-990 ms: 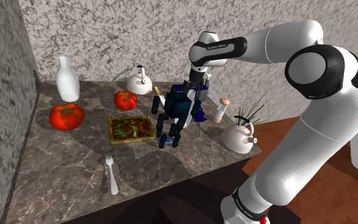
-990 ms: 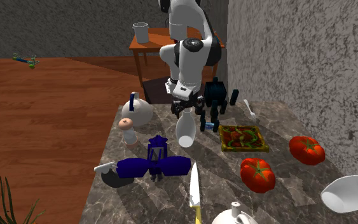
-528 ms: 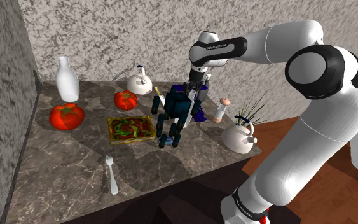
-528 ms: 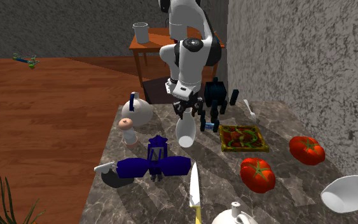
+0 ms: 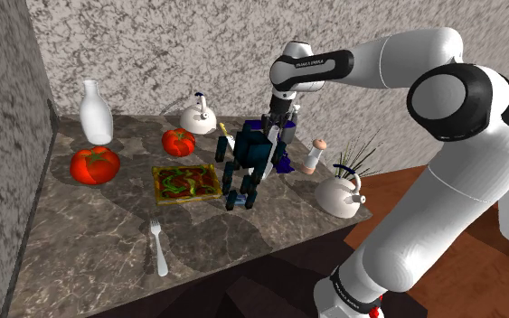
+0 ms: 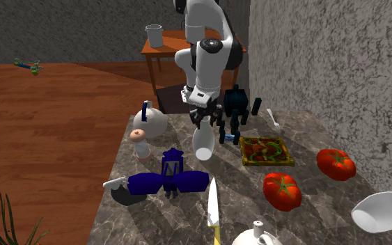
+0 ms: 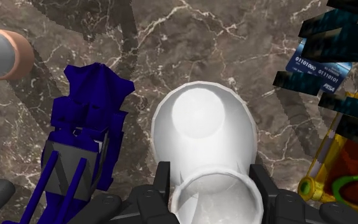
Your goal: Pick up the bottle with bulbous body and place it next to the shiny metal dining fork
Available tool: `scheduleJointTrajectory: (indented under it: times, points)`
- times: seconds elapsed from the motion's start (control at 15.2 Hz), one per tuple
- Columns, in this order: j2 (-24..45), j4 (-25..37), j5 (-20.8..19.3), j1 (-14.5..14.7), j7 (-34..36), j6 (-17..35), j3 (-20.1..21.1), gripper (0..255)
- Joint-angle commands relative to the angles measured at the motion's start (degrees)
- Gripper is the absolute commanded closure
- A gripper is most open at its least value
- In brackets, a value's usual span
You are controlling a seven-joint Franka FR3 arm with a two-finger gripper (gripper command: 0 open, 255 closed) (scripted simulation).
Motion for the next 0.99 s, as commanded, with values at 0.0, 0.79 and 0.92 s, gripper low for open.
scheduleJointTrajectory:
  times: [0.0,0.79,0.92]
  points:
    - [-0.55,0.93,-0.15,0.04,0.12,-1.46,0.02,255]
    - [-2.43,8.06,-0.62,0.14,0.39,-10.41,0.08,255]
    - [-2.57,9.44,-0.65,0.15,0.40,-11.93,0.09,255]
